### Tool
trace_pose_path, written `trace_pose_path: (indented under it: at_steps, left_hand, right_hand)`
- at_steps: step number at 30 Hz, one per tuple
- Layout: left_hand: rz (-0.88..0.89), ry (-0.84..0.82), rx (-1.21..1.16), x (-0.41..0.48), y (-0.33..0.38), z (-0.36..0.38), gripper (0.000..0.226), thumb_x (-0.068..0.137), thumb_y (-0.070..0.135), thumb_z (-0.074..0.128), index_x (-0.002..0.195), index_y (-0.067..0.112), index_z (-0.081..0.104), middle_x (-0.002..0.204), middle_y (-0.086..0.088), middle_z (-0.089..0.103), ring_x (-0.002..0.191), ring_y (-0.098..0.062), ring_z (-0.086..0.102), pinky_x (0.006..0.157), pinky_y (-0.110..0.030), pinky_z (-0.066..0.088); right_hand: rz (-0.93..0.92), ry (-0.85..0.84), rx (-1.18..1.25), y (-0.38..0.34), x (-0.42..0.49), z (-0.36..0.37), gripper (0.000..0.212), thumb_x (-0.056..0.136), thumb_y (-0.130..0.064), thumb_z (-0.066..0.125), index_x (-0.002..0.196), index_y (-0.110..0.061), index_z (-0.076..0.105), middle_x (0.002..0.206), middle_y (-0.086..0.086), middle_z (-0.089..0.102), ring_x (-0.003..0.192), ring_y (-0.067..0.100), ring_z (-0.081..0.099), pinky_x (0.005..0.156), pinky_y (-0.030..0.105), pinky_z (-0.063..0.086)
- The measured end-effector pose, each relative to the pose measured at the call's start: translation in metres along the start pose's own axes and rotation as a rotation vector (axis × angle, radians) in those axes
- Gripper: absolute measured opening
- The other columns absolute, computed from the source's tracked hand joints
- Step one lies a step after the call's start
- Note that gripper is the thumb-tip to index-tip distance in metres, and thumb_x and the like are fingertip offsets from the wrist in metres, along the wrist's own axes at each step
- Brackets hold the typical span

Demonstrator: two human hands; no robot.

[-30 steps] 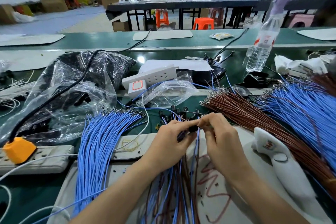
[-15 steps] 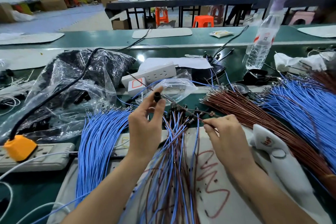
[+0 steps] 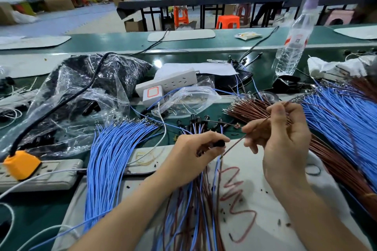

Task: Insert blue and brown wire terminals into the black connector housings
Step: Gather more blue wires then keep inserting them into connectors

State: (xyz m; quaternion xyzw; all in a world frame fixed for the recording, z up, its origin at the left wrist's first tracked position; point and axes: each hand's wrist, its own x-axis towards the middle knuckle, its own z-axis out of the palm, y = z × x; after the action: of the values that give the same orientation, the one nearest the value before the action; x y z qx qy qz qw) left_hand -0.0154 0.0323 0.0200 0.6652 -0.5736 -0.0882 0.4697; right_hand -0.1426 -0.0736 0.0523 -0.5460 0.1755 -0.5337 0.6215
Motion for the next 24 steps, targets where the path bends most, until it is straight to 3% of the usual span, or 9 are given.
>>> trace_pose_path:
  at_steps: [4, 9, 12, 18, 24]
  left_hand:
    - [0.005, 0.011, 0.01, 0.0, 0.0007, 0.0002, 0.02, 0.087, 0.01, 0.067, 0.104, 0.019, 0.071, 0.089, 0.01, 0.071, 0.079, 0.002, 0.064, 0.076, -0.011, 0.047]
    - [0.023, -0.005, 0.009, -0.0005, 0.0015, 0.0002, 0.025, 0.086, 0.007, 0.068, 0.108, 0.018, 0.07, 0.094, 0.006, 0.072, 0.085, -0.001, 0.066, 0.08, -0.018, 0.051]
    - [0.033, -0.008, 0.019, 0.0, 0.0025, 0.0002, 0.027, 0.085, 0.006, 0.068, 0.11, 0.017, 0.07, 0.095, 0.005, 0.073, 0.086, -0.002, 0.065, 0.079, -0.014, 0.049]
    - [0.039, -0.024, 0.045, -0.0005, 0.0047, 0.0003, 0.029, 0.086, 0.009, 0.067, 0.113, 0.017, 0.069, 0.091, 0.0, 0.071, 0.081, -0.012, 0.063, 0.075, -0.022, 0.049]
    - [0.036, -0.035, 0.1, -0.0002, 0.004, -0.0005, 0.029, 0.087, 0.01, 0.067, 0.115, 0.017, 0.069, 0.082, 0.023, 0.057, 0.071, 0.003, 0.052, 0.07, -0.007, 0.036]
  right_hand:
    - [-0.096, -0.001, -0.048, -0.0063, -0.0038, 0.0029, 0.019, 0.105, -0.023, 0.033, 0.087, -0.019, 0.04, 0.057, 0.008, 0.064, 0.037, 0.023, 0.054, 0.039, 0.02, 0.039]
    - [-0.238, -0.017, -0.131, -0.0091, -0.0055, 0.0035, 0.019, 0.105, -0.019, 0.032, 0.087, -0.022, 0.04, 0.061, 0.01, 0.063, 0.04, 0.022, 0.056, 0.04, 0.021, 0.041]
    - [-0.298, -0.039, -0.185, -0.0079, -0.0066, 0.0023, 0.015, 0.102, -0.027, 0.035, 0.088, -0.027, 0.041, 0.063, 0.009, 0.062, 0.041, 0.02, 0.057, 0.041, 0.022, 0.042]
    - [-0.408, -0.027, -0.251, -0.0072, -0.0044, 0.0007, 0.011, 0.101, -0.029, 0.036, 0.091, -0.031, 0.041, 0.065, 0.005, 0.063, 0.041, 0.015, 0.057, 0.041, 0.023, 0.042]
    - [-0.42, -0.016, -0.281, -0.0067, -0.0008, -0.0004, 0.011, 0.1, -0.028, 0.036, 0.09, -0.03, 0.041, 0.064, 0.004, 0.063, 0.04, 0.015, 0.056, 0.041, 0.022, 0.041]
